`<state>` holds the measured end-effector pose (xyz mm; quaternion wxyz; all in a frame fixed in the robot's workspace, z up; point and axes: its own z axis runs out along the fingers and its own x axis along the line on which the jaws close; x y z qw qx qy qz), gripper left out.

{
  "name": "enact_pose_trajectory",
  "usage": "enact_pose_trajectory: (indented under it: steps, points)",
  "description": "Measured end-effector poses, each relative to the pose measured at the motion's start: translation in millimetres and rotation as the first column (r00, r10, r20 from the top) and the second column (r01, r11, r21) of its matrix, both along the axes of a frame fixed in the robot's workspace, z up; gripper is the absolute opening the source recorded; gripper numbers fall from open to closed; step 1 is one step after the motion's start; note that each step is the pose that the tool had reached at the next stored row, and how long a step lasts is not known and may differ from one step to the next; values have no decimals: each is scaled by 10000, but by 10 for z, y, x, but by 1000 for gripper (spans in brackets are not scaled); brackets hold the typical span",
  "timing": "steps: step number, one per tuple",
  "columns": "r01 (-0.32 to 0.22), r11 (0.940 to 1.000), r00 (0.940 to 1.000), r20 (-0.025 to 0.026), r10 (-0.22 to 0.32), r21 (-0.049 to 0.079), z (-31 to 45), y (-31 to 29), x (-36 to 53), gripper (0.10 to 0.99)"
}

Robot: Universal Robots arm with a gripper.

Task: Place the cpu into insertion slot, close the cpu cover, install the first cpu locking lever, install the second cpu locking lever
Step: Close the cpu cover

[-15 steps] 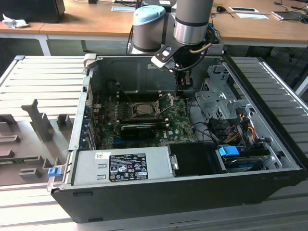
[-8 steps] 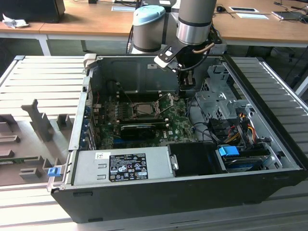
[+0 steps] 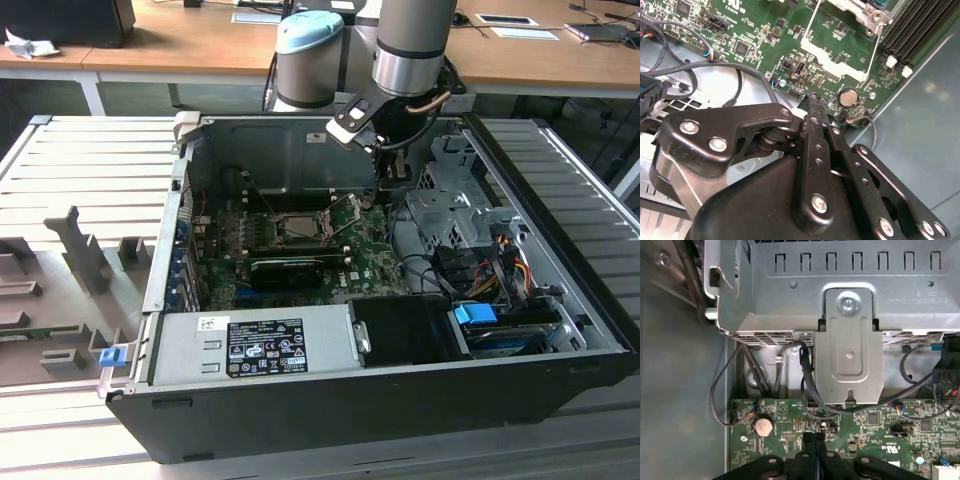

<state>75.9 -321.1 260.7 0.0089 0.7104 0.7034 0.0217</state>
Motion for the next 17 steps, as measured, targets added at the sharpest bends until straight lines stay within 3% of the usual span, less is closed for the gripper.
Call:
enact_pose_trajectory:
  steps: [5, 7, 9, 13, 17]
  points:
    - [0, 10000, 10000, -4, 0, 18, -44, -1, 0, 106]
    - [-1, 9999, 10000, -5, 1, 124, -55, -1, -4, 106]
    - [1, 9998, 10000, -5, -1, 178, -118, -2, -17, 106]
    - [-1, 9998, 10000, 49, 0, 182, -164, -3, -134, 106]
    - [-44, 9998, 10000, 49, 43, 182, -167, -4, -289, 106]
